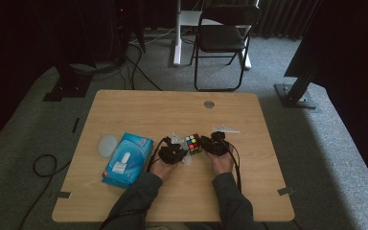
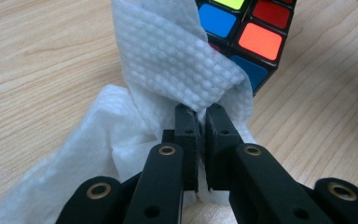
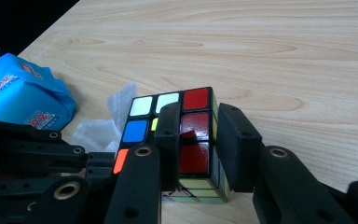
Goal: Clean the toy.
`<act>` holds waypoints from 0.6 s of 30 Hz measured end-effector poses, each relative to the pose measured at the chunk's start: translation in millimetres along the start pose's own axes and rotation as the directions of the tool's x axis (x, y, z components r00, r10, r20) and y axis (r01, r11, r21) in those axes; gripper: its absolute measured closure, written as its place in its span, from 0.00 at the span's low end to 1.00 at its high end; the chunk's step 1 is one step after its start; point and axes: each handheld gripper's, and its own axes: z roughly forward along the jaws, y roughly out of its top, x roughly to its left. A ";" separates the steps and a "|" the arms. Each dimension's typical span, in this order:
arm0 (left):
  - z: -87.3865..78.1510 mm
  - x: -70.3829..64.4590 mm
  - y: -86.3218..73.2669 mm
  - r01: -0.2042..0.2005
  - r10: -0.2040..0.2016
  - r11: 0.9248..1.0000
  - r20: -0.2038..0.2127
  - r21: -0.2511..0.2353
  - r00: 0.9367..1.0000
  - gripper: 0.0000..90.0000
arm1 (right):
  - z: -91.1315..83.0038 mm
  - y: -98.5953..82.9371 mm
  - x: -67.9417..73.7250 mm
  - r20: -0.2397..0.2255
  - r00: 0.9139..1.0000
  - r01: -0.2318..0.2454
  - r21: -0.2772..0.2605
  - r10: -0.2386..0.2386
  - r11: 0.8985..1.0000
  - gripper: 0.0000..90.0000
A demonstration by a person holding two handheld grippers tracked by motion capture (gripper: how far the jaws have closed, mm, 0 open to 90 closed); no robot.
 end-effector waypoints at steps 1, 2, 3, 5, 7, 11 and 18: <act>-1.5 0.7 0.0 0.007 -0.007 1.000 0.002 -0.006 1.000 0.96 | 0.0 0.0 0.0 0.000 1.000 -0.002 0.000 0.002 1.000 0.78; -3.5 1.6 0.4 0.016 -0.016 1.000 0.006 -0.016 1.000 0.96 | 0.0 0.0 0.0 0.000 1.000 0.000 0.000 0.000 1.000 0.78; -6.2 2.8 1.4 0.022 -0.022 0.999 0.007 -0.026 1.000 0.96 | 0.0 0.1 0.0 0.000 1.000 0.002 0.000 -0.002 1.000 0.78; -12.8 5.0 4.9 0.029 -0.029 0.998 0.006 -0.049 1.000 0.96 | 0.0 0.0 -0.2 0.000 1.000 0.002 0.000 -0.002 1.000 0.78; -20.2 7.3 9.7 0.034 -0.034 0.997 0.006 -0.075 0.999 0.96 | 0.1 0.0 0.0 0.000 1.000 0.002 0.000 -0.002 1.000 0.78; -31.3 8.8 18.8 0.041 -0.038 0.990 0.029 -0.136 0.999 0.96 | 0.1 0.0 0.1 0.001 1.000 0.002 -0.001 -0.002 1.000 0.78; -27.9 6.5 26.0 0.023 -0.020 0.990 0.027 -0.138 0.999 0.95 | 0.1 0.0 0.1 0.001 1.000 0.002 -0.001 -0.002 1.000 0.78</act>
